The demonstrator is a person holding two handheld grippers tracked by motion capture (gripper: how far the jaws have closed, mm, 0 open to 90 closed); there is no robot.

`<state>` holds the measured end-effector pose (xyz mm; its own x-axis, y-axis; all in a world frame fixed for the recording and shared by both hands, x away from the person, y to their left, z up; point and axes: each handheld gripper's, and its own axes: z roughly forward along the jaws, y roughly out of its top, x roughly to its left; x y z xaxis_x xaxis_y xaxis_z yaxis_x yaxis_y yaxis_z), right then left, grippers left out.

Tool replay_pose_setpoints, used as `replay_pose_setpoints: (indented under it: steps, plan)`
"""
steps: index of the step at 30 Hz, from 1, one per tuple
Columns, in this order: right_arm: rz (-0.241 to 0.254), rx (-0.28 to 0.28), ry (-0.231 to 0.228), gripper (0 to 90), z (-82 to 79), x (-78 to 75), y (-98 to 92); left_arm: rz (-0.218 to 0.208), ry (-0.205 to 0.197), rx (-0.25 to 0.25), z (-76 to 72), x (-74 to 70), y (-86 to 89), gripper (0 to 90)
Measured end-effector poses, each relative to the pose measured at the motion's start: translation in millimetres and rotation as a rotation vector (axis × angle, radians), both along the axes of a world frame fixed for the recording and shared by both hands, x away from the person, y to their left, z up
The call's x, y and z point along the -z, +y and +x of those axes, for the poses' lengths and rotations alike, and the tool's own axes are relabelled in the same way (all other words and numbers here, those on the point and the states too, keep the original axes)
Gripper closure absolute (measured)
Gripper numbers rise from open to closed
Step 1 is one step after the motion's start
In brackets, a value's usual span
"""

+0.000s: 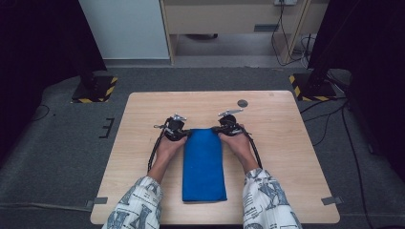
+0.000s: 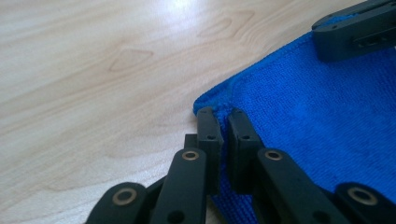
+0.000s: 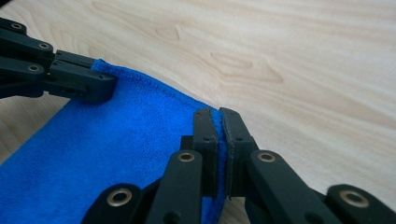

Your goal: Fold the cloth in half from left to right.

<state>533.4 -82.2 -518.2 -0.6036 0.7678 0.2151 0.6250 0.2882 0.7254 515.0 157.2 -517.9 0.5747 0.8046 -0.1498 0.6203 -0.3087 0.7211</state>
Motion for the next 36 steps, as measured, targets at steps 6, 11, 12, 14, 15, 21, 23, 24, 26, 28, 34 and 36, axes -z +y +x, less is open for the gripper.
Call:
replay_pose_setpoints:
  steps: [6, 11, 12, 14, 15, 21, 23, 24, 26, 28, 34, 36]
  plan:
    - [0.037, 0.004, -0.025, 86.4, -2.3, -14.7, -8.4, -0.033, -0.037, 0.005, -2.7, -17.3, 1.3, 85.3]
    - [0.035, 0.000, -0.056, 86.5, -3.9, -26.2, -9.9, -0.043, -0.072, 0.007, -3.8, -31.1, 0.1, 85.6]
    - [0.039, 0.003, -0.056, 86.5, -4.1, -28.9, -10.0, -0.043, -0.076, 0.008, -3.6, -33.2, 0.5, 85.6]
    - [0.040, 0.001, -0.066, 86.5, -3.5, -33.9, -10.4, -0.047, -0.087, 0.005, -3.2, -37.7, 1.2, 85.8]
    - [0.043, 0.000, -0.070, 86.5, -3.0, -37.3, -10.5, -0.047, -0.091, 0.005, -3.1, -39.2, 1.4, 85.8]
    - [0.055, -0.004, -0.100, 86.5, -0.5, -52.0, -10.4, -0.063, -0.132, -0.005, -2.9, -50.5, 3.8, 85.9]
    - [0.057, -0.007, -0.105, 86.5, -0.1, -55.2, -10.3, -0.064, -0.132, -0.002, -2.2, -52.6, 4.6, 86.0]
    - [0.057, -0.007, -0.109, 86.5, 0.4, -56.0, -10.5, -0.061, -0.132, 0.001, -1.8, -53.4, 4.4, 86.0]
    - [0.059, -0.005, -0.107, 86.6, 0.8, -56.9, -10.6, -0.064, -0.137, -0.001, -1.3, -54.4, 4.0, 86.1]
    - [0.063, -0.002, -0.105, 86.6, 1.2, -56.6, -11.0, -0.056, -0.138, 0.001, -0.7, -54.6, 2.8, 86.2]
    - [0.061, 0.001, -0.113, 86.6, 5.9, -62.4, -13.8, -0.063, -0.153, 0.002, 2.3, -64.3, 0.6, 86.3]
    - [0.073, 0.008, -0.122, 86.5, 7.8, -68.3, -15.1, -0.076, -0.152, 0.000, 3.8, -69.6, 0.9, 86.3]
